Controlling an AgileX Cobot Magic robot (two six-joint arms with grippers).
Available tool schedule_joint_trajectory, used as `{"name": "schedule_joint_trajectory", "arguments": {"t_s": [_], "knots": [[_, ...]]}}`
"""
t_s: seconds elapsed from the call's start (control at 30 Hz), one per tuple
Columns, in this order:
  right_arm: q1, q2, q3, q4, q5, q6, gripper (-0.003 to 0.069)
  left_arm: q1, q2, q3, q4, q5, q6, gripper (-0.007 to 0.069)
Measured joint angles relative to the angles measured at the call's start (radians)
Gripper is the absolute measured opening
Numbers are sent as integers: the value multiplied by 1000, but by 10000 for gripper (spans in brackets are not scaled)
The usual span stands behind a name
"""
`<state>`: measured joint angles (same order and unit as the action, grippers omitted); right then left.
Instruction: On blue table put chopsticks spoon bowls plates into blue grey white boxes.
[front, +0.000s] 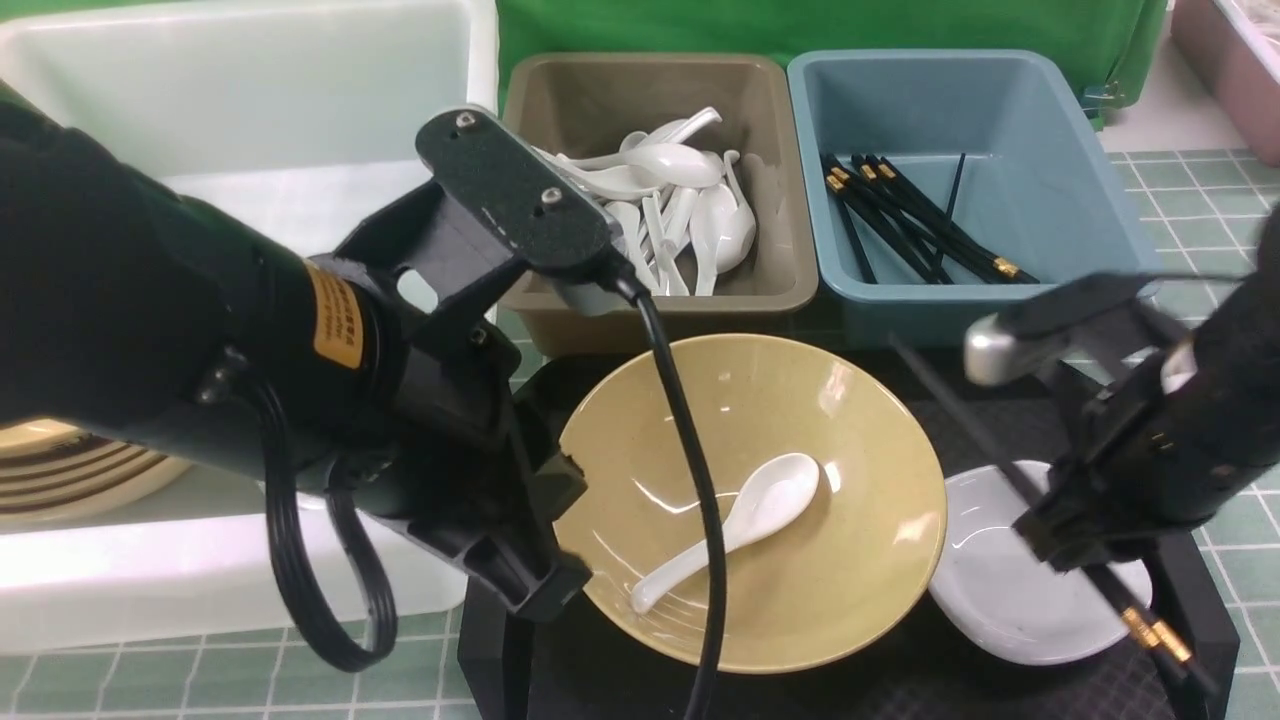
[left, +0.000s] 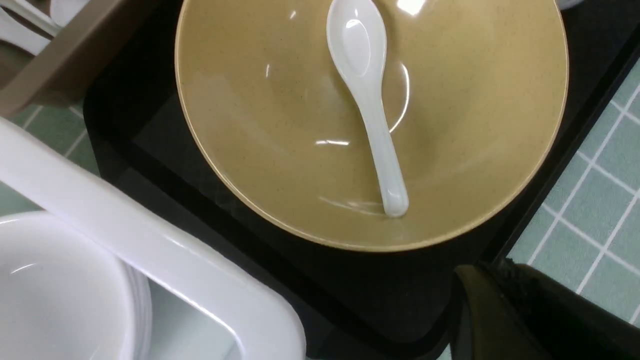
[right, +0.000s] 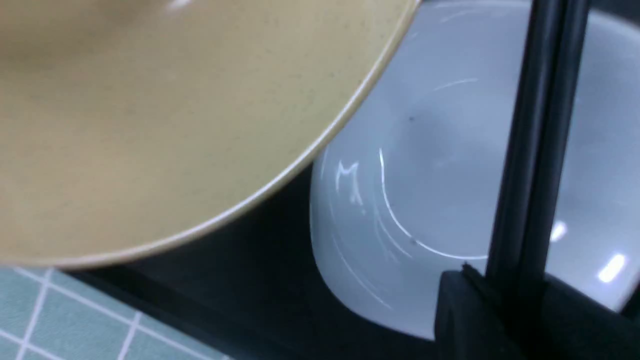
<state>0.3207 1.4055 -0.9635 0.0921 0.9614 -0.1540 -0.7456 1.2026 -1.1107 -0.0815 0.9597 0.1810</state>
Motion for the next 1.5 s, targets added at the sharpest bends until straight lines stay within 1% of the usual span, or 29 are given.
{"name": "schedule_joint_trajectory", "arguments": {"t_s": [0.07,0.2,0.23,0.27,0.3,0.33,0.37,0.43,0.47,0.5,0.53,0.57,0.6,0.67,0.83,0.87,0.9,0.97,1.0,1.03,1.07,1.1,1.13,1.2,1.27,1.3,1.33,1.37,1.5], "knots": [[0,-38,-2,-8,0,2,173,0,6,0,0,-30,-21,4],[-8,-97,-85,-98,-43,78,173,4,79,-1,0,-181,-71,4],[-10,-96,-96,-101,-46,82,173,5,79,0,0,-181,-72,4],[-32,-78,-148,-114,-85,98,173,20,132,-7,-4,-249,-81,4],[-46,-59,-184,-119,-105,104,173,36,165,-20,-11,-279,-90,4],[-46,-59,-191,-118,-105,104,173,44,172,-23,-12,-285,-94,4],[-73,-11,-257,-124,-139,119,173,75,230,-64,-33,-321,-102,4],[-96,53,-348,-128,-169,131,173,130,298,-141,-59,-351,-103,4],[-100,69,-357,-129,-174,132,173,130,304,-149,-60,-352,-103,4],[-115,136,-445,-131,-198,140,173,168,353,-228,-71,-366,-92,4],[-117,145,-445,-131,-200,142,173,171,353,-228,-72,-366,-92,4],[-128,219,-538,-133,-215,154,173,194,387,-298,-76,-376,-75,4],[-128,229,-549,-133,-215,160,173,198,390,-305,-76,-376,-73,4],[-133,344,-674,-134,-220,183,173,209,409,-365,-76,-378,-53,4],[-143,575,-902,-134,-215,209,173,210,408,-391,-83,-352,-15,4],[-144,592,-910,-134,-211,211,173,210,408,-391,-83,-352,-16,4],[-149,657,-970,-133,-187,213,174,210,408,-391,-82,-304,-8,4],[-152,707,-1002,-133,-166,215,180,210,407,-391,-79,-262,3,4],[-155,726,-1019,-133,-156,215,188,210,406,-391,-79,-238,9,4],[-159,768,-1044,-133,-125,230,219,210,403,-391,-74,-200,16,4],[-160,777,-1048,-133,-117,233,231,210,401,-391,-70,-190,20,4],[-162,799,-1062,-133,-79,239,288,210,389,-391,-60,-154,33,4],[-162,801,-1065,-134,-59,239,328,210,378,-391,-55,-138,36,4],[-164,796,-1073,-134,-22,229,388,210,354,-391,-47,-121,39,4],[-162,774,-1087,-124,33,171,448,210,311,-385,-44,-110,40,4],[-162,771,-1090,-122,39,164,457,210,301,-383,-44,-109,42,4],[-153,728,-1099,-111,94,101,486,210,247,-363,-42,-103,53,4],[-152,722,-1101,-110,99,87,488,210,241,-360,-42,-103,56,4],[-112,591,-1111,-81,212,-64,503,210,79,-245,-41,-78,62,4]]}}
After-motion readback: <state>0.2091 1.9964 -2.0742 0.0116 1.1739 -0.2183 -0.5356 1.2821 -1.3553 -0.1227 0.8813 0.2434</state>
